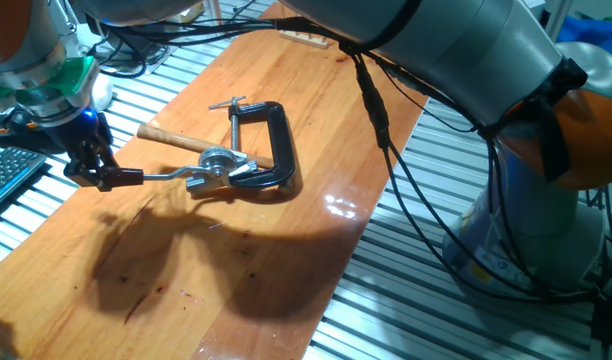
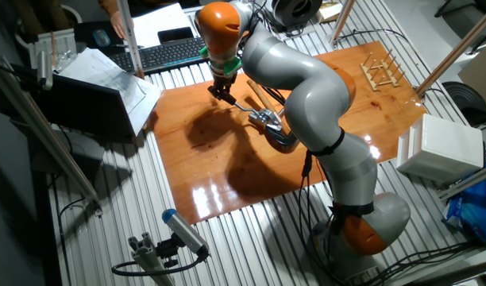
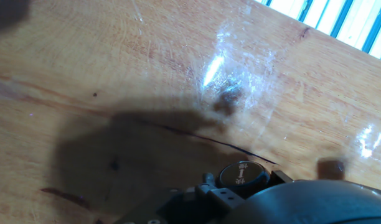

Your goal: Pull up the lever

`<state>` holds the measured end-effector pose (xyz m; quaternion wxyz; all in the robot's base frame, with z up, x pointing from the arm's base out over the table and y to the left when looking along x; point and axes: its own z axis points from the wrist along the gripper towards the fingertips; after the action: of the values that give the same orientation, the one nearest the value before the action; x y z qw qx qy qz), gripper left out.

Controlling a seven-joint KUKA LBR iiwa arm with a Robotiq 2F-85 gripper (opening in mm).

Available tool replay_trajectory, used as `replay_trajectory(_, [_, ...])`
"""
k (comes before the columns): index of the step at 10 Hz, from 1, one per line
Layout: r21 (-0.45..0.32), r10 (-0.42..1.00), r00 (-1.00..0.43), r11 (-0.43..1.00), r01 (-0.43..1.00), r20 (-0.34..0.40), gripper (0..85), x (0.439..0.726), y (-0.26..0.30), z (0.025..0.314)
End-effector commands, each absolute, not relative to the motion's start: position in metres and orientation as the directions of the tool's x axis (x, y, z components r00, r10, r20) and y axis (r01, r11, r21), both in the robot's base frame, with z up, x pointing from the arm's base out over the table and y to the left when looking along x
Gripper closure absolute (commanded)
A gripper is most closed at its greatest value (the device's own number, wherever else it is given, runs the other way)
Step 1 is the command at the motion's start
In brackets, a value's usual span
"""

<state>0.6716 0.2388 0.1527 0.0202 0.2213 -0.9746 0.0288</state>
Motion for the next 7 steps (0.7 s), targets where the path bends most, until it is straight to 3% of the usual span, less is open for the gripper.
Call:
replay_trajectory(1, [-0.045,-0.430,-0.901,0.901,-0.432,0.052,85.0,0.671,0.238,0.154])
replay_trajectory(7, [-0.009,-0.431,-0.901,0.902,-0.432,0.046,85.0,0.651,0.231,0.174])
